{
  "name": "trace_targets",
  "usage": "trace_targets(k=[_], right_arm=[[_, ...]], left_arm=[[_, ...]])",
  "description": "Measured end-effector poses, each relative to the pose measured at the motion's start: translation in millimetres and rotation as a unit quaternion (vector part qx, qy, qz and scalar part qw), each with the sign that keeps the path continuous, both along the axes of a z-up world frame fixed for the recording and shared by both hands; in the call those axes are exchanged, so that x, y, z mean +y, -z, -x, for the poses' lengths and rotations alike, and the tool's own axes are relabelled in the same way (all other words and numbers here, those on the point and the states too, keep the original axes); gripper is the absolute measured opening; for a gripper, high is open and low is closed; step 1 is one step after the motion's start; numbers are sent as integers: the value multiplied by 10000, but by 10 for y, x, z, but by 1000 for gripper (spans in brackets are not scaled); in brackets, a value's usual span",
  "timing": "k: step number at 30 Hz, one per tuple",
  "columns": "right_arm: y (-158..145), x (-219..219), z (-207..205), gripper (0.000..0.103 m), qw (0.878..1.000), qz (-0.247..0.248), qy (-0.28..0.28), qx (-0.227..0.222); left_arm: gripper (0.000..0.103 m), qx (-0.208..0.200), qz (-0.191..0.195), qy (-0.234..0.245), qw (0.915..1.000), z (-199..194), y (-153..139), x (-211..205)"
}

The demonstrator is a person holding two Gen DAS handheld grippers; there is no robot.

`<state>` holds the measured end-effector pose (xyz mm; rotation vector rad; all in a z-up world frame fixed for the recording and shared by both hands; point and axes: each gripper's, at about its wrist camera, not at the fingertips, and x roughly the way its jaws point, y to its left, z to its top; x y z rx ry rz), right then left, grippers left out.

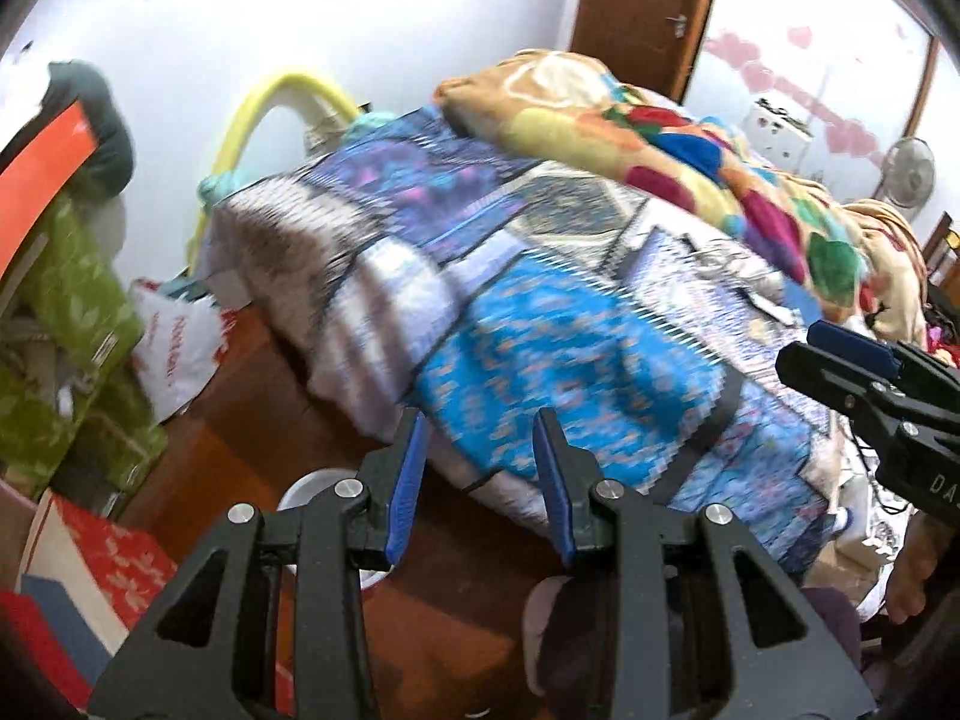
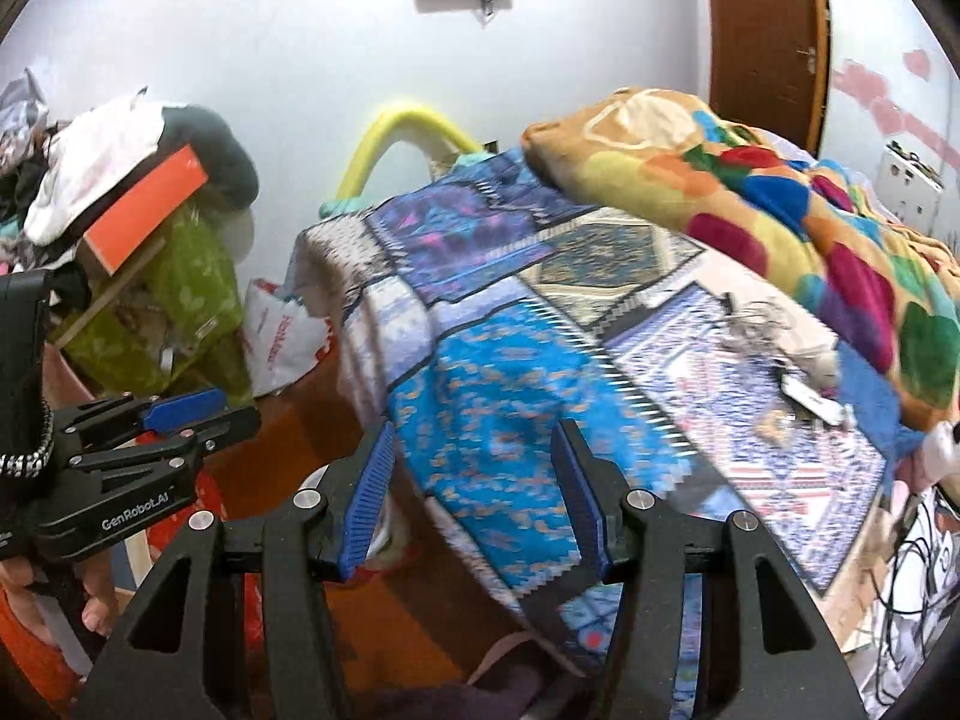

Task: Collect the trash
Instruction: 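Move both tools back over the bed toward the remaining items, then grasp the plastic bag with the left gripper while the right grasps the toothpaste tube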

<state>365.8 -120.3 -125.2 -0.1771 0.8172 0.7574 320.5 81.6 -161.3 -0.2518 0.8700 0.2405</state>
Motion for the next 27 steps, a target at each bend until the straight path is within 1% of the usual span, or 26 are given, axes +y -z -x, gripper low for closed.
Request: trace_targets(k=[6,8,9,13,17,20,24,27], right_arm=[[-19,-536,-235,50,9990,-68,441,-51],[10,-736,-345,50,9980,-65,623,-21],[23,-829,-395,50,9975,-59,710,-10],[91,-1140,-584,50,9948,11,1018,24],[178,-1441,-788,50,9916,38,1284,113],[255,-1619,-958,50,9898,52,1408,193],[383,-1761,-1189,50,9877,165,1534,266],[488,-1833,-1350,50,9874,230,1529,329]], left_arm=[[37,-57,29,477,9988,-424,-58,-479],[44,-25,-17,632,9980,-567,-49,-639],[50,-1,-34,697,9976,-639,-41,-711],[55,63,30,998,9950,-955,37,-1031],[55,173,151,1209,9924,-1211,158,-1263],[55,251,169,1362,9902,-1403,268,-1432],[55,350,256,1595,9862,-1660,408,-1622],[55,427,213,1765,9831,-1857,517,-1780]])
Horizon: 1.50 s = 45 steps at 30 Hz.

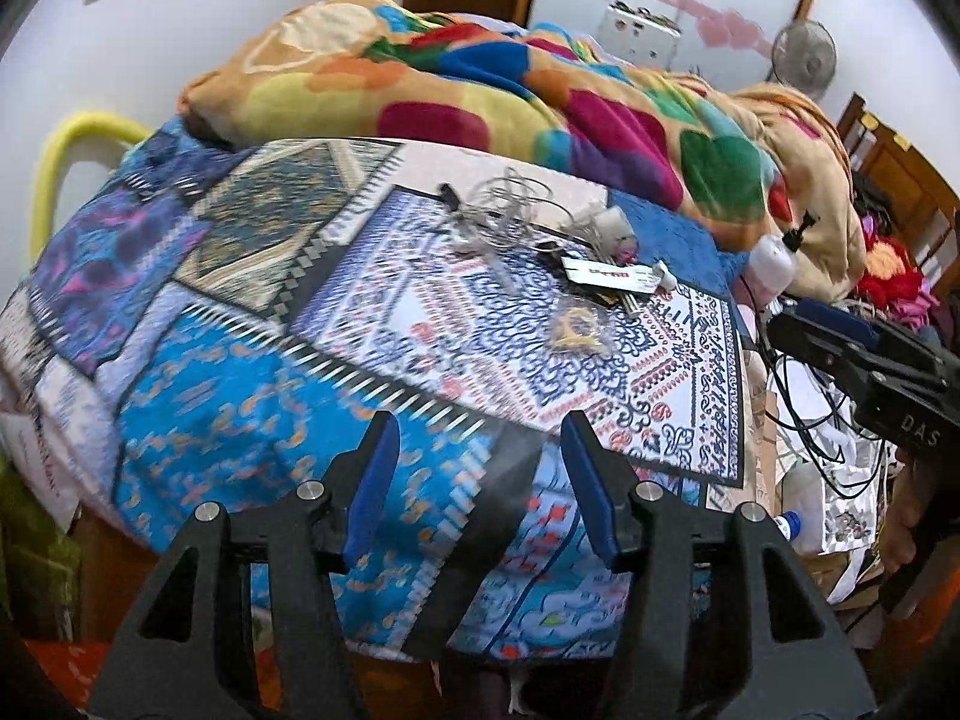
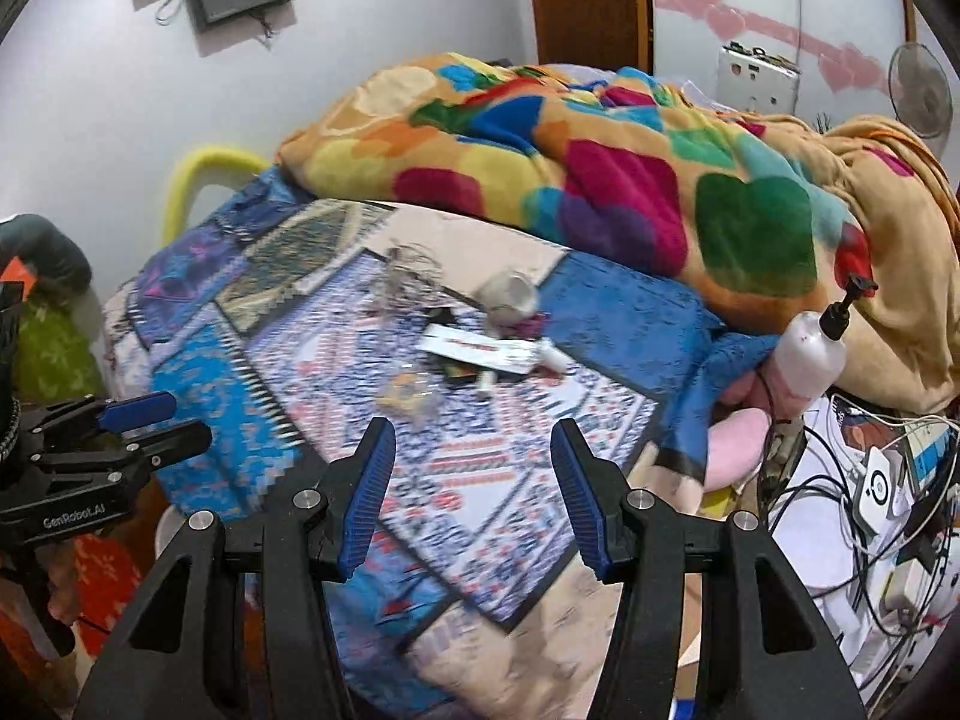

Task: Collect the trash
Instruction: 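Grasp the plastic bag with the left gripper while the right grasps the toothpaste tube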

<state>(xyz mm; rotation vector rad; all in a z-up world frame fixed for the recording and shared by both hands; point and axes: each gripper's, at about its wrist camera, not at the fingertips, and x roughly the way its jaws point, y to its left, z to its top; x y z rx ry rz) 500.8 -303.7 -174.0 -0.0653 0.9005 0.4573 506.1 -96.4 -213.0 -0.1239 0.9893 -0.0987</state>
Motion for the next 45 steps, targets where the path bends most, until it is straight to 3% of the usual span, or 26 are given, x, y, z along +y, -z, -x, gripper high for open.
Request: trace_targets(k=[14,19,28,30,34,45], right_arm=[[502,70,-777,50,9985,280,-404,249],[600,68,-953,37,9986,147,-295,413],[692,14,-899,23,9989,-57,84,461],[687,6,-896,23,9987,-94,160,481],[645,-4,-906,21,9981,-147,270,540],[371,113,-666,20,9993,-4,254,257]], left_arm=[[55,326,276,515,9978,-714,472,-527],[55,245,137,534,9982,-843,578,-617],[55,38,-11,445,9990,-909,653,-688],[55,10,-56,425,9991,-903,653,-700],[40,-24,-140,396,9991,-882,647,-694],[38,-293,-93,414,9987,-555,328,-538]])
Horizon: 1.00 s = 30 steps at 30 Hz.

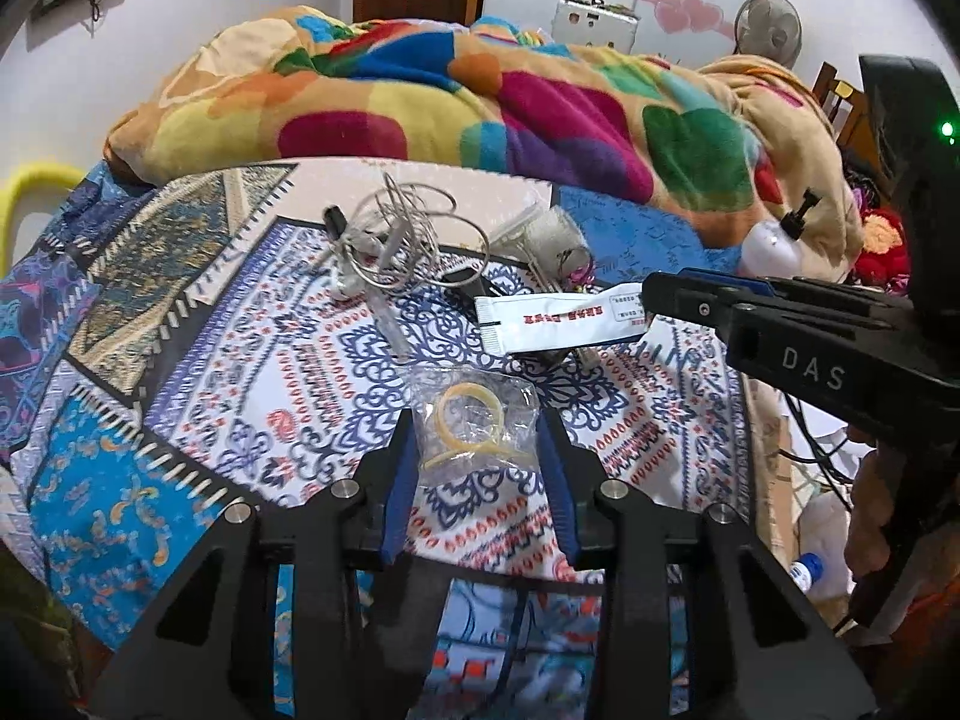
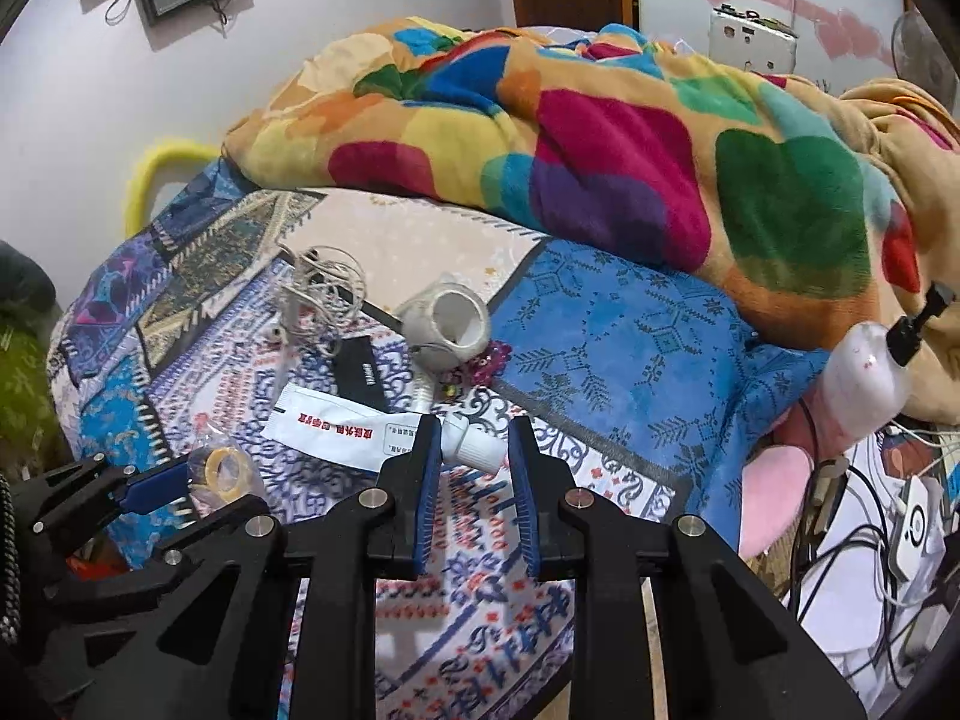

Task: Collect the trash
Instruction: 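Grasp the plastic bag with the left gripper while the right grasps the toothpaste tube, then lift the bag with the left gripper while the right lifts the toothpaste tube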

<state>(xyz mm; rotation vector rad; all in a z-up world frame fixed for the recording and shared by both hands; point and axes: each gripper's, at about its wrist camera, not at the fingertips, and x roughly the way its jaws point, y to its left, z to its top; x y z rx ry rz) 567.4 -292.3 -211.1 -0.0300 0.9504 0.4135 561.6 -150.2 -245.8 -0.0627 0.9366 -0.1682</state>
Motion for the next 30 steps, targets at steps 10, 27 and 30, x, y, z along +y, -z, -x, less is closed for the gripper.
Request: trace_targets(k=[10,27,30], right_arm=[[-373,45,353,20,9994,-271,101,-172],[-1055,538,1143,21,9969,-188,-249,-722],[-1126,657,1283,21,9963,-234,-330,-755]], left_arm=[[38,-324,49,-175,9993,420,-468,267],[38,-855,-74,-568,9947,1342,-1220,908],[38,-970,-91,-713,9927,1557,-1345,1097]])
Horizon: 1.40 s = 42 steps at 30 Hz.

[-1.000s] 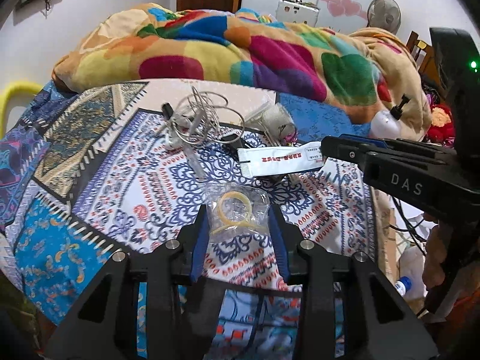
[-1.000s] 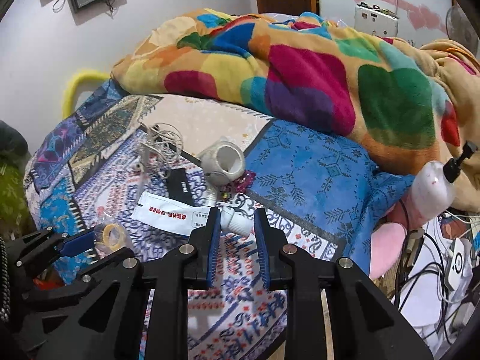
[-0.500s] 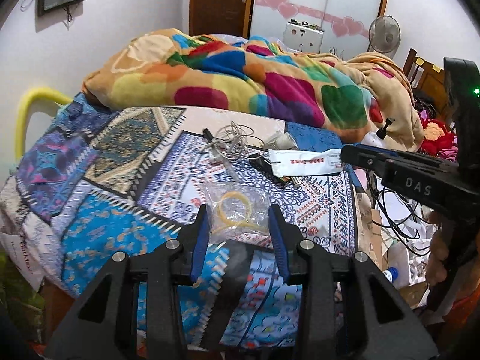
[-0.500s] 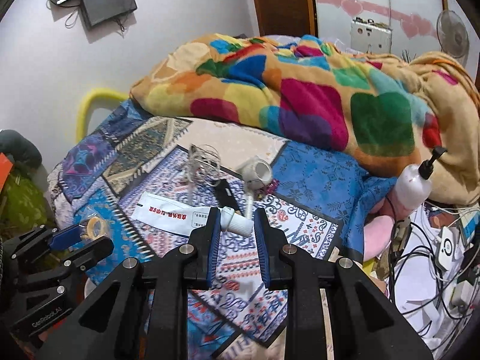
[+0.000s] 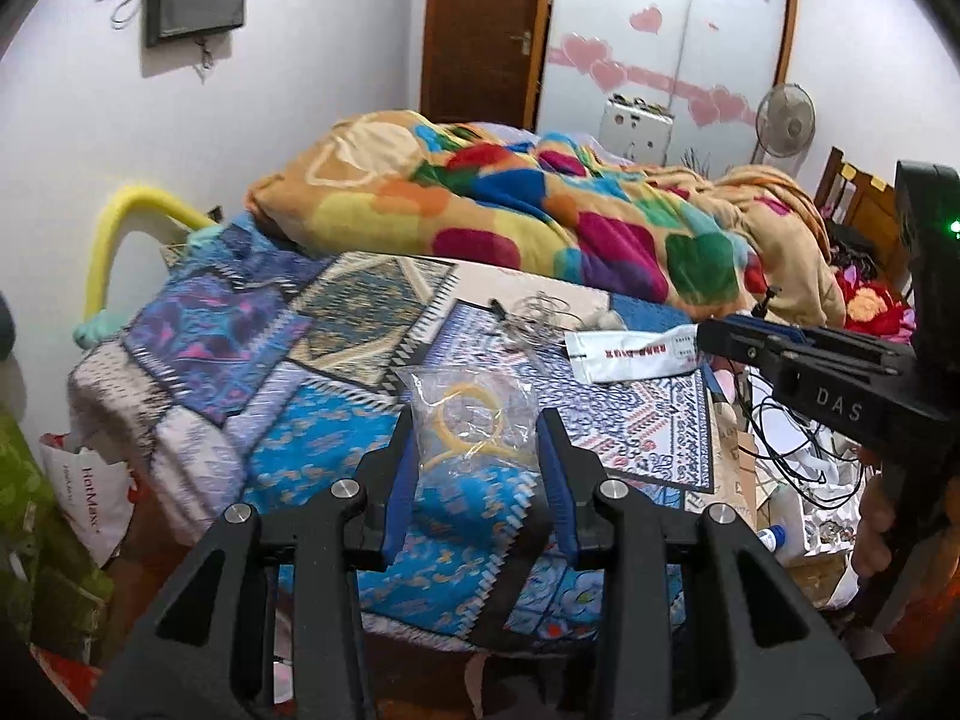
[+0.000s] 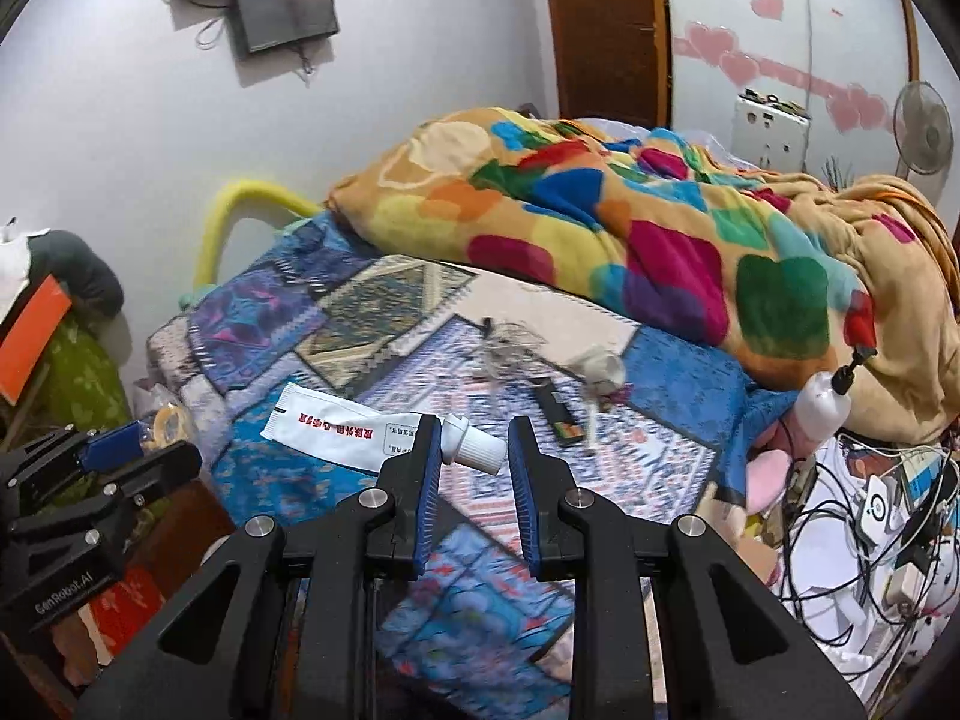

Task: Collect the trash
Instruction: 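Lift the bag with the left gripper while the right lifts the toothpaste tube, then lower both items over the white bucket and open both grippers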

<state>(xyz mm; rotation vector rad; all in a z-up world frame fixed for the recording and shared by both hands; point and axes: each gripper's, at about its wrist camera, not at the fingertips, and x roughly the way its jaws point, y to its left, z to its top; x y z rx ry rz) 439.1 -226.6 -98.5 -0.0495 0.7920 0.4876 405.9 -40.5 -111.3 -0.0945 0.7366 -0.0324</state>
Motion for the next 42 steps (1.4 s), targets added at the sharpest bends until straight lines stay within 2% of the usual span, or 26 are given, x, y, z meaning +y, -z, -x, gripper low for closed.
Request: trace_targets(k=[11,22,30,35,42], right_arm=[[-177,729,604,21,9985,70,-511,-188],[-88,1563,1044,20,9930,96,-1172,-63],[252,2156,1225,21,9854,272,-1663,256],[496,2422,1304,21,9804,409,-1859,512],[1005,2812,1332,21,9700,857,-2106,856]], left_arm=[[38,-238,-121,-618,9977,789,-207,776],[38,-131,-68,-1413,9899,1481,-64,1652],[38,84,43,-1880,9821,1840,269,2195],[38,402,177,-2131,9760,1963,653,2475],[38,902,466,-2453,9641,1995,1181,2750]])
